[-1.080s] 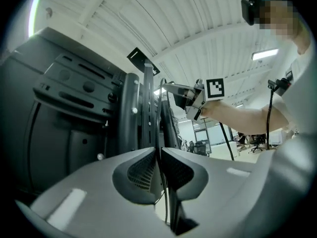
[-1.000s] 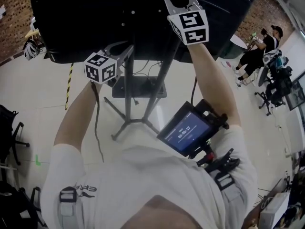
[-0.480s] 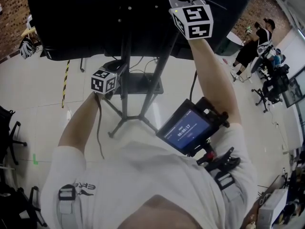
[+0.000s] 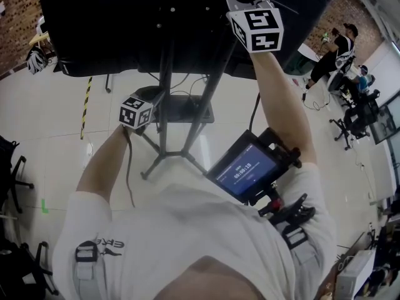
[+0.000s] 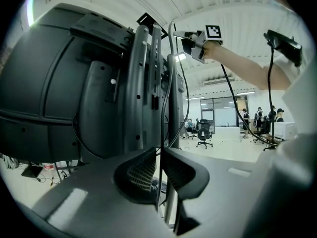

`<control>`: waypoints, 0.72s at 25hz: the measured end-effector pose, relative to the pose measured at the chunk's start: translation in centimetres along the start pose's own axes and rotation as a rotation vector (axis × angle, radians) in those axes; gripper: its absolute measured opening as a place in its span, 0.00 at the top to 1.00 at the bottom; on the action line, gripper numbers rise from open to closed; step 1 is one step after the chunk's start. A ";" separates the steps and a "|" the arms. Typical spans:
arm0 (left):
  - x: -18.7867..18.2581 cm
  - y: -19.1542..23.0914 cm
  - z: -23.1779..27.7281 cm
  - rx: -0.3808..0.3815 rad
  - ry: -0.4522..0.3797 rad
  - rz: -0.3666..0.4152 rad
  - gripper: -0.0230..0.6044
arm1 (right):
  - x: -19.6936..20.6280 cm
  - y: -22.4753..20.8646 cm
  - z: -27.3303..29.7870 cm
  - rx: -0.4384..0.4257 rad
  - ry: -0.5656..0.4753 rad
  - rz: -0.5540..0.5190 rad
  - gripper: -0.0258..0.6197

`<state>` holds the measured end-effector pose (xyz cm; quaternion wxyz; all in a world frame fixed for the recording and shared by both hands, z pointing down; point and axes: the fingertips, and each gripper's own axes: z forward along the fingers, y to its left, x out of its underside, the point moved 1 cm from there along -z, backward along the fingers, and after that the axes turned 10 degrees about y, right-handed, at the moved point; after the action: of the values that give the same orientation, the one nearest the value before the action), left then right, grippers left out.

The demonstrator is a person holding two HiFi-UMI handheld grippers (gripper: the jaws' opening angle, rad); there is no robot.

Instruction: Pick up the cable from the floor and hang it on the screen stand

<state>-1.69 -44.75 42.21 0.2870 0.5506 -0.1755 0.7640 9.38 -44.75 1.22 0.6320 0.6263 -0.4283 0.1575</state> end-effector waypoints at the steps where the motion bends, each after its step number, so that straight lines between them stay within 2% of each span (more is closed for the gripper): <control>1: 0.0 -0.5 0.0 0.003 0.005 0.003 0.90 | 0.0 -0.4 -0.4 0.003 0.001 0.001 0.92; 6: -0.1 -1.8 -0.6 0.010 0.012 0.017 0.94 | 1.2 -2.4 -2.2 0.032 0.018 0.010 0.92; 10: -1.5 0.9 -2.5 -0.033 -0.017 -0.010 0.94 | 3.3 -4.0 -2.8 0.068 0.050 0.039 0.92; 14: -5.2 5.2 -5.9 -0.108 -0.086 -0.028 0.94 | 5.5 -5.8 -3.7 0.113 0.081 0.076 0.92; 18: -10.4 8.4 -9.7 -0.183 -0.166 0.002 0.94 | 7.2 -7.2 -4.6 0.152 0.101 0.103 0.92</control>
<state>-11.84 -48.14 29.61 0.3199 0.5833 -0.2684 0.6967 20.48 -44.12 2.52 0.5943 0.6410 -0.4145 0.2532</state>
